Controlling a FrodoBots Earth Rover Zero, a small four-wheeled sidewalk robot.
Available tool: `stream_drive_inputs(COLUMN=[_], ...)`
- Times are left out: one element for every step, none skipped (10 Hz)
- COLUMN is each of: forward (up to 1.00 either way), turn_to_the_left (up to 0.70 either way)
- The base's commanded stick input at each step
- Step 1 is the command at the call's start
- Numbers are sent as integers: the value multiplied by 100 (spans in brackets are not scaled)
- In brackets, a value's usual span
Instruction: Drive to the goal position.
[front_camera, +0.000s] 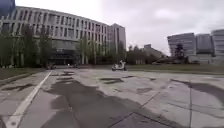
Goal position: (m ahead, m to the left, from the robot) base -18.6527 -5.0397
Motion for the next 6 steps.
stream_drive_inputs(forward=[70,70,70,70,70,70], turn_to_the_left=[-35,-35,-35,-35,-35,-35])
